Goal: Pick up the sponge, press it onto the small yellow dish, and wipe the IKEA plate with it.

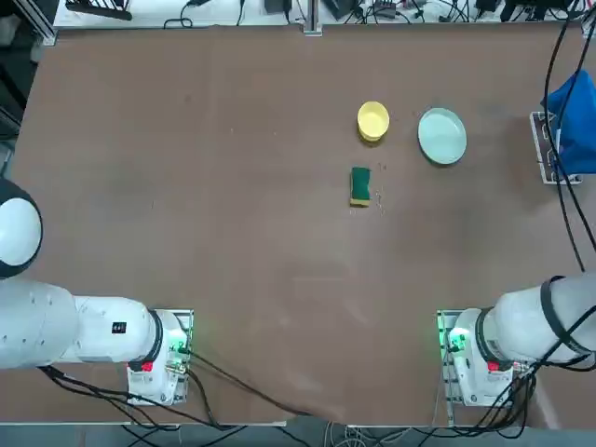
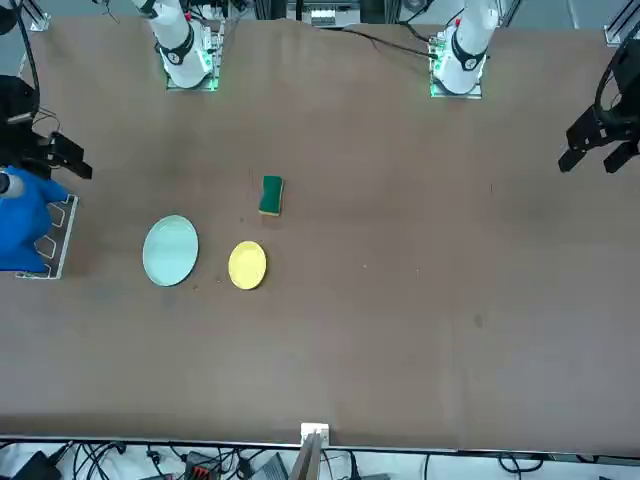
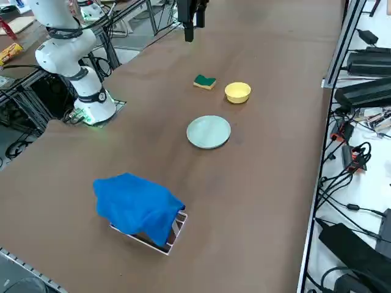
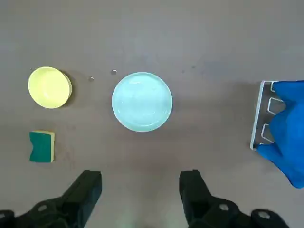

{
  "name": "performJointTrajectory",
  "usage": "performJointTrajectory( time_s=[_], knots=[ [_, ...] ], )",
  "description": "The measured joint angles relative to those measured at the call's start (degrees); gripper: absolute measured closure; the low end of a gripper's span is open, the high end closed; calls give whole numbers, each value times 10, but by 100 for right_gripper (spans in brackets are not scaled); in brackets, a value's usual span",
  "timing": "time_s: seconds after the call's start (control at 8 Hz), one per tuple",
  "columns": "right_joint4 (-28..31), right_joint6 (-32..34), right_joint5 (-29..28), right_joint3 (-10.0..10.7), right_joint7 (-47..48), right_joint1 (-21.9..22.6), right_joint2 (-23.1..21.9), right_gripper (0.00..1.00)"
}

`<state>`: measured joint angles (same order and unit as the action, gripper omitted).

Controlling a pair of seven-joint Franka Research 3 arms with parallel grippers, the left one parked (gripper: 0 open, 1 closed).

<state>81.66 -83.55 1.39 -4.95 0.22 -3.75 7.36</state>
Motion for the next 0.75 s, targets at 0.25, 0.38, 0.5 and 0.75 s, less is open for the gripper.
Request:
performJointTrajectory(
  time_s=[0.25,0.38,0.5,0.75],
  knots=[
    [8,19,0,-1,0,7,19,0],
    [16,29,0,-1,1,14,32,0],
    [38,18,0,-2,3,21,39,0],
    [122,-76,-2,-3,28,45,29,0]
  ],
)
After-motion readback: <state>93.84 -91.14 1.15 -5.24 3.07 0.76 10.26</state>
